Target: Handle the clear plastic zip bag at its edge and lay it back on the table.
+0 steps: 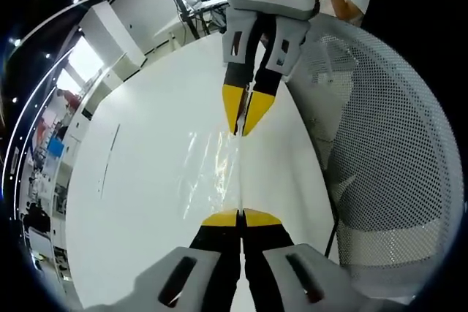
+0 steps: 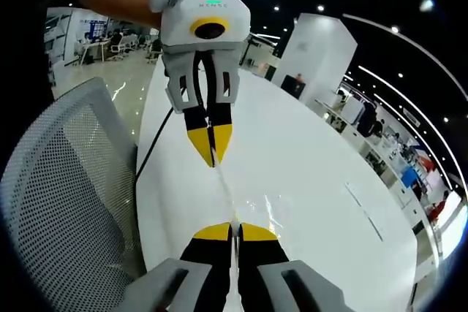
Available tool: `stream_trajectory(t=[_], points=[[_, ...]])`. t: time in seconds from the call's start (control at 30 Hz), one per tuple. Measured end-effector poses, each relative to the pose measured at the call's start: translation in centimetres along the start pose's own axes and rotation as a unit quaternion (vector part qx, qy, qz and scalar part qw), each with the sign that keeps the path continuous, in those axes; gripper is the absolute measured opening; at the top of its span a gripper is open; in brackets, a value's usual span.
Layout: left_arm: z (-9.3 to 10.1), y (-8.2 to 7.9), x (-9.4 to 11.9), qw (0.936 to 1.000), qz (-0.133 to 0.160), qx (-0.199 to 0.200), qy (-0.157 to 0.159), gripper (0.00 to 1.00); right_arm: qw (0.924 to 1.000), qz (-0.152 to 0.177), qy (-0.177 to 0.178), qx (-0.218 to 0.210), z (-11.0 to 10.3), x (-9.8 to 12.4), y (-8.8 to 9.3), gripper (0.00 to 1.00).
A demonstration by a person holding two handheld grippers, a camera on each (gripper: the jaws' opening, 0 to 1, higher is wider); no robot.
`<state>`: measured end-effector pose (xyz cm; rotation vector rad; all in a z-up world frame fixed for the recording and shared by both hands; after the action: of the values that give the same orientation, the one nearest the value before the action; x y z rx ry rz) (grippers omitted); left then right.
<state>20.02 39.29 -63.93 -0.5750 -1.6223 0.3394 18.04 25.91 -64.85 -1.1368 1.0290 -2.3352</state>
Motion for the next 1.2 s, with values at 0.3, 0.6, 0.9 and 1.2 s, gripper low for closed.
stream_trajectory(t=[0.3,0.6,0.9,1.2], points=[[-0.2,-0.3,0.1,1.0,0.004,0.002,-0.002,0.0,0.9999,-0.003,0.012,-0.012,0.6,0.3,0.5,0.0],[0.0,0.1,0.3,0.9999,0.003,0.009,-0.005,0.0,0.9998,-0.009,0.014,-0.014,0.6,0.3,0.9,0.0],[-0.1,0.4,0.3,0.9999,0.001,0.01,-0.007,0.0,0.9995,-0.015,0.019,-0.017,0.9,0.5,1.5,0.0],[-0.2,0.5,0.3,0.9999,0.001,0.013,-0.009,0.0,0.9994,-0.016,0.022,-0.02,0.9,0.7,1.8,0.0]])
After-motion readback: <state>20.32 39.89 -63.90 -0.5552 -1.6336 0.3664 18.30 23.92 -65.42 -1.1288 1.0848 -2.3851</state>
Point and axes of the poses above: the point that each gripper's makers call its tool centre point, and the gripper's own axes: x roughly backward along the fingers, z roughly to its right, y roughly out of its underside, the point moved 6 cm from there along x, roughly backward along the fingers, and after that the axes turned 10 degrees about y, right-handed, at the moved point
